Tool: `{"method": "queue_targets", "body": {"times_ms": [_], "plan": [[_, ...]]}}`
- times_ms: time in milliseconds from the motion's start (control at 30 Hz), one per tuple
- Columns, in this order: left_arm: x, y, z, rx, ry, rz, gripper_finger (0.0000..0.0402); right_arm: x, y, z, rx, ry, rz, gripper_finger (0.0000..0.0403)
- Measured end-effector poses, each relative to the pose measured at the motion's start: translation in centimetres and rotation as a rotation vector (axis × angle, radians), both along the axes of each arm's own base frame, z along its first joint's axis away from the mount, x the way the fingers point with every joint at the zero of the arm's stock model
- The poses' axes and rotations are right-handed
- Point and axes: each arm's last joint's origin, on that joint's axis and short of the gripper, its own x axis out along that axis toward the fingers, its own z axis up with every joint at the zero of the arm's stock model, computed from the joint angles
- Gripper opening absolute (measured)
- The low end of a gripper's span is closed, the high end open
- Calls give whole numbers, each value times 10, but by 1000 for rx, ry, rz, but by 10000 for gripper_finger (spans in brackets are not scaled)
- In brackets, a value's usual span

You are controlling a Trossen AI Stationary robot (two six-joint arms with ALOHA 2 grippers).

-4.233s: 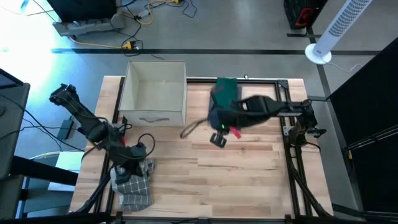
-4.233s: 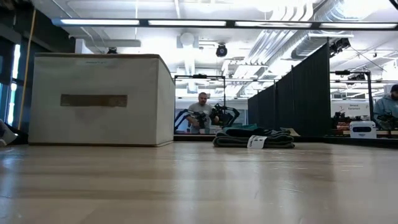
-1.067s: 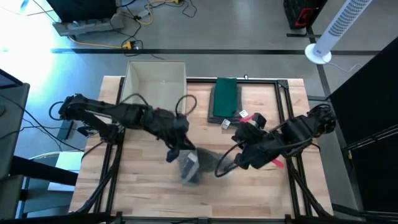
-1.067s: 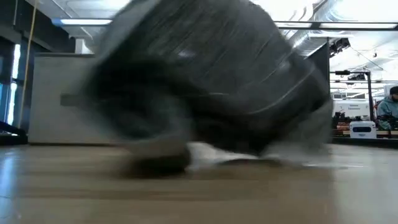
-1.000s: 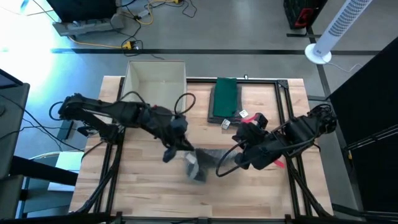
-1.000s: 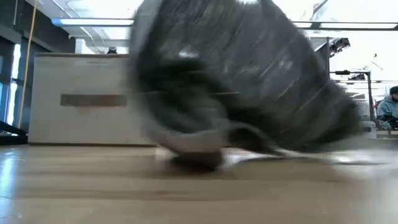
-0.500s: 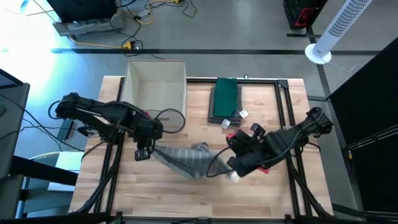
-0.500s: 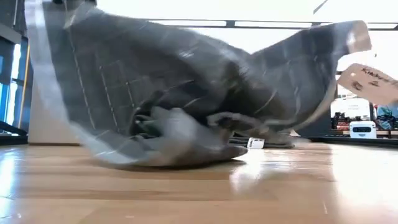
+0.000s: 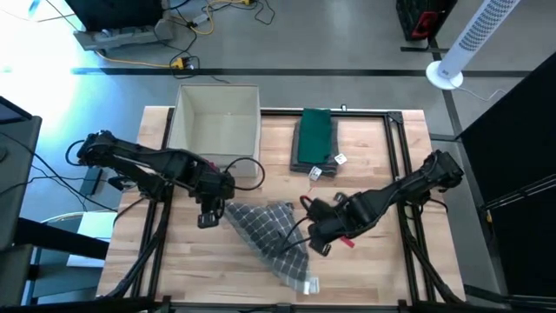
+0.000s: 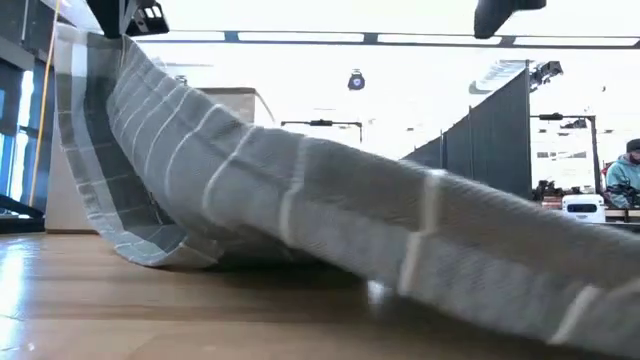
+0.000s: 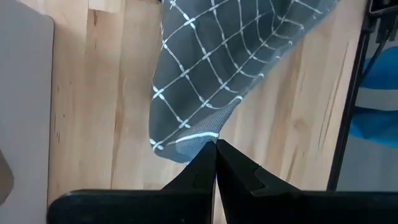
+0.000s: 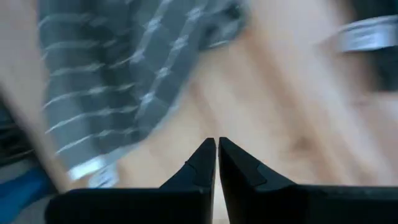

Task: Fold towel
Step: Fold the gray patterned towel

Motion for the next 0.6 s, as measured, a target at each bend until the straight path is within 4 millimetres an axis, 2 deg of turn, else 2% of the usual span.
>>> {"method": "queue_targets", "body": {"times_ms": [133, 333, 467, 600], "plan": [[0, 0, -4, -12, 13, 2, 0, 3, 24, -11, 93, -106, 94, 52], [4, -2, -3, -30, -25, 7, 0, -12, 80, -26, 122, -225, 428, 113], [6, -2, -2, -39, -52, 12, 0, -19, 118, -55, 95, -211, 590, 140], [9, -3, -1, -45, -79, 5, 0, -12, 141, -82, 64, -185, 663, 156]]}}
